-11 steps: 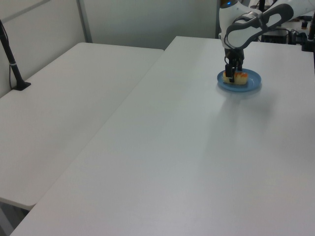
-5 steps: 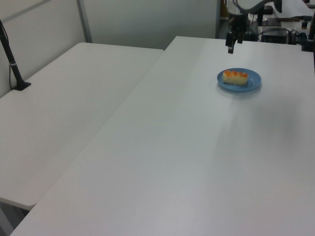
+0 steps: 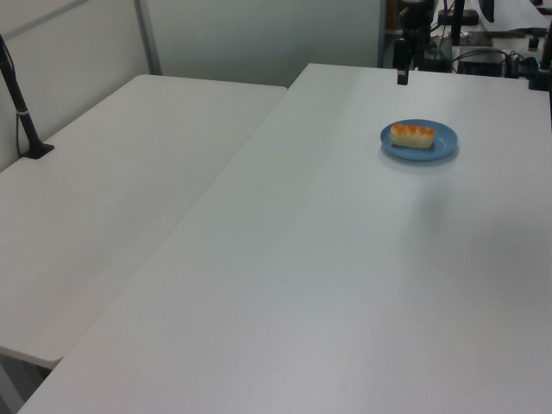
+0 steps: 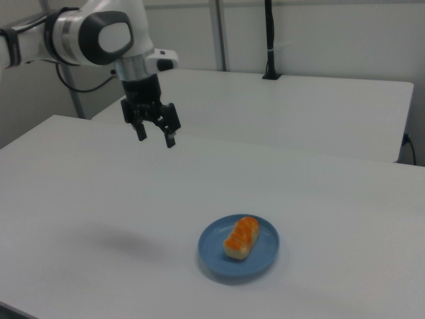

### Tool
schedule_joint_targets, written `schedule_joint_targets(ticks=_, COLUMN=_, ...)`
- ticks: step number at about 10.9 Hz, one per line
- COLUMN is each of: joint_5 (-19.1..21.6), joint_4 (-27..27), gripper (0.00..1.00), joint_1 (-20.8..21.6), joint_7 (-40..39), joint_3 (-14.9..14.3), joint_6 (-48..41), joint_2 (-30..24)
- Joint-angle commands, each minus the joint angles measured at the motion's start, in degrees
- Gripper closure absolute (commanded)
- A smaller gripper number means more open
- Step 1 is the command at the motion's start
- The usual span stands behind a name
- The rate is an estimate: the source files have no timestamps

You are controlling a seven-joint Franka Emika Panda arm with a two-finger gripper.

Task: Put the bread on a plate

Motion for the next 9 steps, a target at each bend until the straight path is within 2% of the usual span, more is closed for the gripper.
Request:
schedule_joint_targets(ticks=1, joint_5=0.71, joint_4=-0.34, gripper=0.0, joint_1=2.22, joint_7=1.71, joint_3=1.19, joint_6=-0.79, joint_2=-1.29)
schedule_joint_targets(ticks=3, joint_5=2.72, joint_4=-0.34, gripper=0.0, joint_1=2.13, joint_7=1.35, joint_3=1.37, joint_6=-0.7, joint_2=-1.21)
schedule_joint_targets(ticks=9, joint_5=2.82, joint_4=-0.34, gripper=0.0, joint_1=1.16, joint_7=1.53, joint_3=1.9, joint_6=-1.05, joint_2=-1.21)
